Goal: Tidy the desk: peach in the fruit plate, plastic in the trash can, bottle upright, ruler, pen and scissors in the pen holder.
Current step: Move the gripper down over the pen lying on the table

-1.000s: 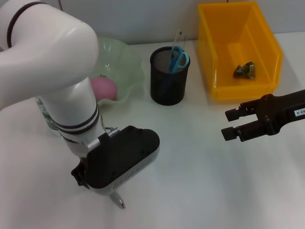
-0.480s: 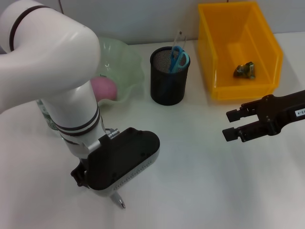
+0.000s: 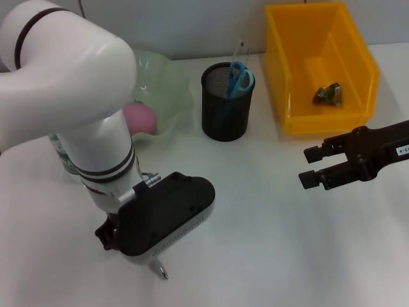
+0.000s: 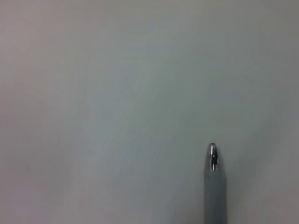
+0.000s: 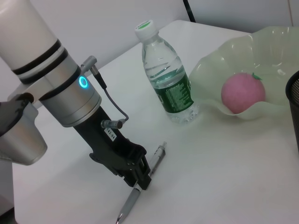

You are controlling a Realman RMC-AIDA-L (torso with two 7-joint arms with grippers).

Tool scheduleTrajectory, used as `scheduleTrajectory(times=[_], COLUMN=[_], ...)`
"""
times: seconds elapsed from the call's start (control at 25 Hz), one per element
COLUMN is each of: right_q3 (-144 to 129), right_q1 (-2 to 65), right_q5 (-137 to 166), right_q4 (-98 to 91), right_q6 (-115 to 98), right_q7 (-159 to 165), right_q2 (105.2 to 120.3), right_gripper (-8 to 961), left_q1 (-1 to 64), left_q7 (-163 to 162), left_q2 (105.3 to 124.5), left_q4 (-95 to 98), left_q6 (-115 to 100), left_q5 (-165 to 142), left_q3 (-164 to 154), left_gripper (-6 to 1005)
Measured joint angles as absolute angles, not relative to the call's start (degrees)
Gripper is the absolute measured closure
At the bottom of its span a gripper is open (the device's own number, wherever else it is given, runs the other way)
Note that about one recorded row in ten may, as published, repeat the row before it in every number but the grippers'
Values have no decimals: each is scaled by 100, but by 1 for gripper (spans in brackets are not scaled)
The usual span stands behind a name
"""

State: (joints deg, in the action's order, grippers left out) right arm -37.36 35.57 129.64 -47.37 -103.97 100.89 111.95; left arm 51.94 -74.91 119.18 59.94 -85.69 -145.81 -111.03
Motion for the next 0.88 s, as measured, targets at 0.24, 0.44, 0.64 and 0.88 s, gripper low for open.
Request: scheduleTrajectory(times=[0.24, 0.44, 0.64, 0.88], right_q3=[-3735, -3735, -3769, -3797], right_q1=[3560, 3560, 3567, 3588], right_q5=[12964, 12964, 12964, 12964], right_q4=[-4737, -4737, -4737, -4739], right_q6=[-10397, -10397, -10397, -10388], right_q7=[10091, 10091, 10091, 10080], right_q2=[11197, 11197, 11197, 11198], right_gripper=[184, 184, 184, 185], left_q1=[5195, 5170, 5126, 5102], left_q7=[-7471, -7408, -7366, -7525], left_q2=[11918, 11917, 11918, 11919], left_q4=[5994, 6013, 6103, 6298], left_q6=[-8579, -8579, -8589, -8776], left_q5=[-14581, -14582, -14580, -14542], left_q3=[-11128, -11132, -11090, -10793], left_gripper=[742, 803, 872, 873])
